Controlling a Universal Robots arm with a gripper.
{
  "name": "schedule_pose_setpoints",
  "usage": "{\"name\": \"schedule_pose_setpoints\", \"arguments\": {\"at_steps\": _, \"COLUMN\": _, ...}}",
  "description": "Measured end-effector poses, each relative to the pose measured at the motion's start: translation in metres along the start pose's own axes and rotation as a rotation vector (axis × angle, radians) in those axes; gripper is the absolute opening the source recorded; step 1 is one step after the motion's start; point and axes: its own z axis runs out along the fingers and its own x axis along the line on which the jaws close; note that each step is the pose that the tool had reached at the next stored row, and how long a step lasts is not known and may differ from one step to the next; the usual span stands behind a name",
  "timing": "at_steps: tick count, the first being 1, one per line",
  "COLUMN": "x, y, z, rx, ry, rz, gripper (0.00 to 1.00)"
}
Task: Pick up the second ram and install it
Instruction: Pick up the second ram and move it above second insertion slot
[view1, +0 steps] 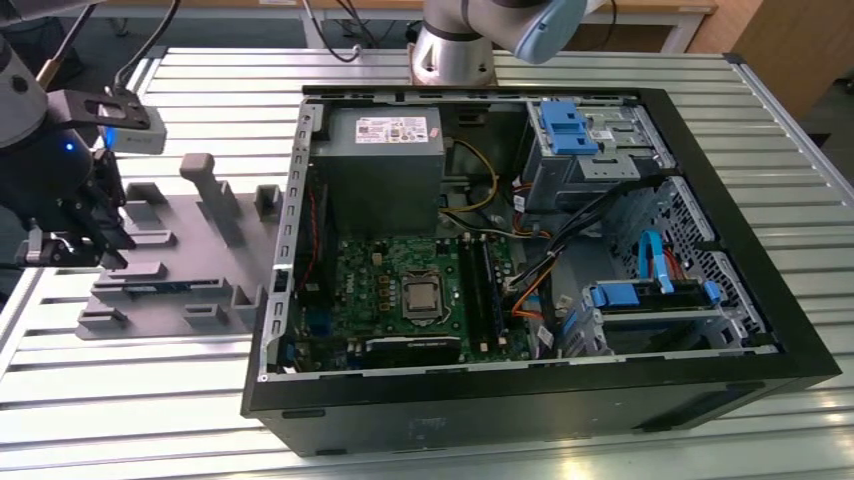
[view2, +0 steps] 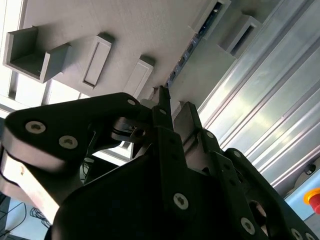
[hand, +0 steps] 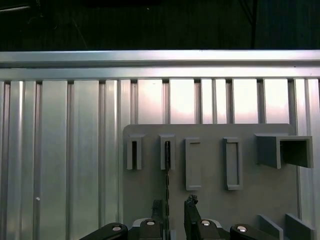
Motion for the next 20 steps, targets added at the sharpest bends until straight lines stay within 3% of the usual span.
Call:
{"name": "schedule_pose_setpoints", "arguments": {"at_steps": 10, "x": 0.0025, "y": -0.0005, "z": 0.0145, "rx": 0.0000, "ry": 0.0007, "rz": -0.022, "gripper": 0.31}}
{"name": "schedule_pose_setpoints", "arguments": {"at_steps": 20, "x": 0.0028, "y": -0.0007, "z": 0.0261, "rx": 0.0107, "ry": 0.0006, "rz": -0.023, "gripper": 0.31}}
